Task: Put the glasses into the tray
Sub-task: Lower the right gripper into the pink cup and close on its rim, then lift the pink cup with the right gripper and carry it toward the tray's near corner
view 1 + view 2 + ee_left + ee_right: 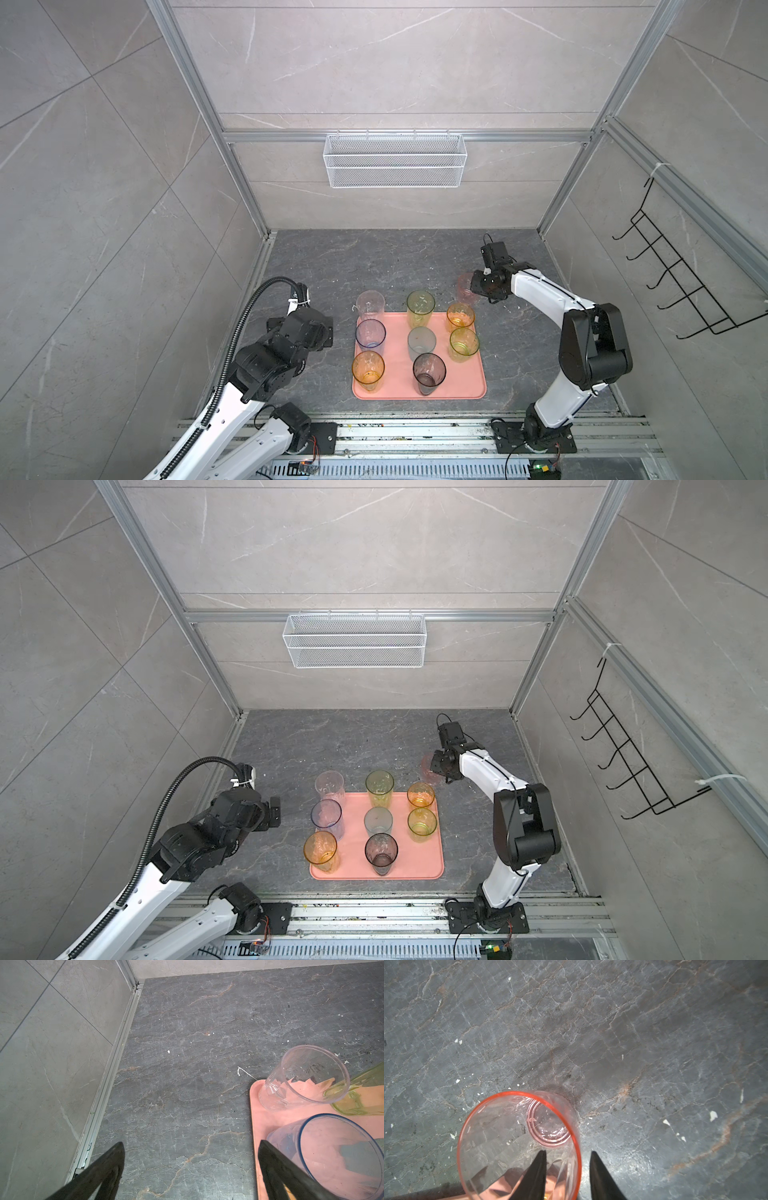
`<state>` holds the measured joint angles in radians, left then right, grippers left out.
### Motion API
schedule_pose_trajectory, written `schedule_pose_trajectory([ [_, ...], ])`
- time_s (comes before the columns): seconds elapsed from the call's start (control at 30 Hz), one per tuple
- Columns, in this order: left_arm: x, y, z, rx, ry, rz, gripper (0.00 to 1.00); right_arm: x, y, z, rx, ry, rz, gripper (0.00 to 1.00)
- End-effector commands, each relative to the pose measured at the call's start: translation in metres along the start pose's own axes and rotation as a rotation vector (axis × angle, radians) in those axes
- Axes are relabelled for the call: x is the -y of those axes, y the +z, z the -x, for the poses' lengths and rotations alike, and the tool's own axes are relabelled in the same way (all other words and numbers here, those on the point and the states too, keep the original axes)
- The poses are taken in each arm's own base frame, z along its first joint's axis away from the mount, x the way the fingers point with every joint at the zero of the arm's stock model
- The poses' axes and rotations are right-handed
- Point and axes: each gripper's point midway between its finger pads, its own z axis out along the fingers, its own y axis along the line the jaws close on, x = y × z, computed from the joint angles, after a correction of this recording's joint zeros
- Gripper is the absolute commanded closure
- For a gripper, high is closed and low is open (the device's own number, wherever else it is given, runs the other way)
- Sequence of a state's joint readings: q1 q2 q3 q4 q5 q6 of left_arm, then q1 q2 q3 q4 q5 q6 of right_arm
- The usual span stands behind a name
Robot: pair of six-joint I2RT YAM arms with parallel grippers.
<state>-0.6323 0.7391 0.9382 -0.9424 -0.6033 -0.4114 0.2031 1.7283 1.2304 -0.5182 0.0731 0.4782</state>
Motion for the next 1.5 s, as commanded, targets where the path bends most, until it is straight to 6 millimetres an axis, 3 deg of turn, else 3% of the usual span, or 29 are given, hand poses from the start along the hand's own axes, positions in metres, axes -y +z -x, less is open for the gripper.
schedule_pose_trajectory([
  [0.0, -0.001, 0.000, 0.002, 0.008, -0.018, 0.003, 0.00, 0.001, 0.008, -0.004, -0.017, 0.013, 0.003, 0.66],
  [0.4, -0.001, 0.000, 0.002, 0.009, -0.018, 0.003, 0.00, 0.001, 0.014, -0.006, -0.035, 0.023, 0.011, 0.72],
  [0.93, 0.000, 0.001, 0.002, 0.005, -0.018, 0.001, 0.00, 0.000, 0.002, -0.004, -0.030, 0.013, 0.029, 0.96],
  [1.47, 0.000, 0.001, 0.003, 0.006, -0.020, -0.004, 0.00, 0.007, -0.069, 0.008, 0.038, -0.050, 0.017, 1.00],
])
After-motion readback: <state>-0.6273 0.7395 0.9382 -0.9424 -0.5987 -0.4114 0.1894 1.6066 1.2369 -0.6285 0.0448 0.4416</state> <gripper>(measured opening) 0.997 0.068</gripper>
